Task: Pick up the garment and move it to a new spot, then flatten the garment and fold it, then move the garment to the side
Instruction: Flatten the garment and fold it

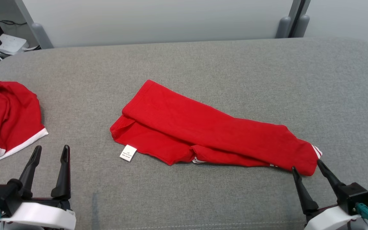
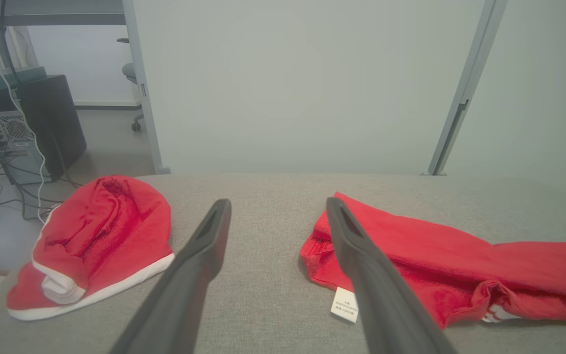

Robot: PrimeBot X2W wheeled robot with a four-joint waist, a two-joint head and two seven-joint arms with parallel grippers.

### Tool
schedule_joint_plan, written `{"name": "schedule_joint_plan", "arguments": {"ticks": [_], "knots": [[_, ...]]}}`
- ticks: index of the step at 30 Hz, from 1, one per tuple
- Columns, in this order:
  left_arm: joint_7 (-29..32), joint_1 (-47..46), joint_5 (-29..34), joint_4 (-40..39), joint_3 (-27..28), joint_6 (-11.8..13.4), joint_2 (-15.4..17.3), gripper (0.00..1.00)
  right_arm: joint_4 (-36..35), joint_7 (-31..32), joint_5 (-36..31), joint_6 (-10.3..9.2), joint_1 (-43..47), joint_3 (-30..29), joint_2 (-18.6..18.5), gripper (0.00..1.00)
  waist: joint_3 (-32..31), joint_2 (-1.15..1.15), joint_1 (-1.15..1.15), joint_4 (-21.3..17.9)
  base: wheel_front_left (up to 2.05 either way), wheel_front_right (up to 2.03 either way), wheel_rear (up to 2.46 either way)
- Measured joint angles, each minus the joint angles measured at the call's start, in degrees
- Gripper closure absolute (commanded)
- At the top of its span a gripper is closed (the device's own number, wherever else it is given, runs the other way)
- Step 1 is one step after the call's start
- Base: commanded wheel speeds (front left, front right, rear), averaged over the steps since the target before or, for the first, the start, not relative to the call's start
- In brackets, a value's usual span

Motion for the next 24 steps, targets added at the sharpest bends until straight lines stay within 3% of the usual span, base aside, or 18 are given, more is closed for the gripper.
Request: {"name": "schedule_joint_plan", "arguments": {"ticks": [8, 18, 19, 20, 22, 24], "knots": [[-0.2, -5.6, 0.1, 0.2, -1.6, -1.2, -0.7, 0.0, 11.7, 1.2, -1.1, 0.01, -8.1, 2.6, -6.6, 0.0, 4.7, 0.0, 0.0, 1.1, 0.0, 0.0, 0.0], [-1.8, -9.0, 0.1, 3.2, -1.9, -2.8, -1.9, 0.0, 23.0, 1.6, -0.8, 0.01, -15.7, 9.3, -10.5, 0.0, 9.0, 0.0, 0.0, 2.6, 0.0, 0.0, 0.0], [-2.0, -9.1, 0.1, 3.6, -2.0, -3.0, -1.9, 0.0, 23.2, 1.6, -0.5, 0.02, -16.2, 9.9, -10.8, 0.57, 9.1, 0.0, 0.0, 2.7, 0.0, 0.0, 0.0], [-2.0, -9.5, 0.1, 4.0, -2.0, -3.0, -2.0, 0.0, 23.3, 1.5, 0.3, 0.02, -16.6, 10.1, -11.0, 1.0, 9.2, 0.0, 0.0, 2.7, 0.0, 0.0, 0.0], [-2.1, -9.9, 0.1, 4.4, -1.8, -3.2, -2.1, 0.0, 23.4, 1.6, 2.5, 0.01, -16.9, 11.0, -11.6, 1.0, 9.2, 0.0, 0.0, 2.7, 0.0, 0.0, 0.0], [-2.5, -9.8, 0.1, 4.8, -1.6, -3.3, -2.1, 0.0, 22.8, 3.0, 8.8, 0.01, -16.9, 12.3, -11.5, 1.0, 9.2, 0.0, 0.0, 2.4, 0.0, 0.0, 0.0]]}}
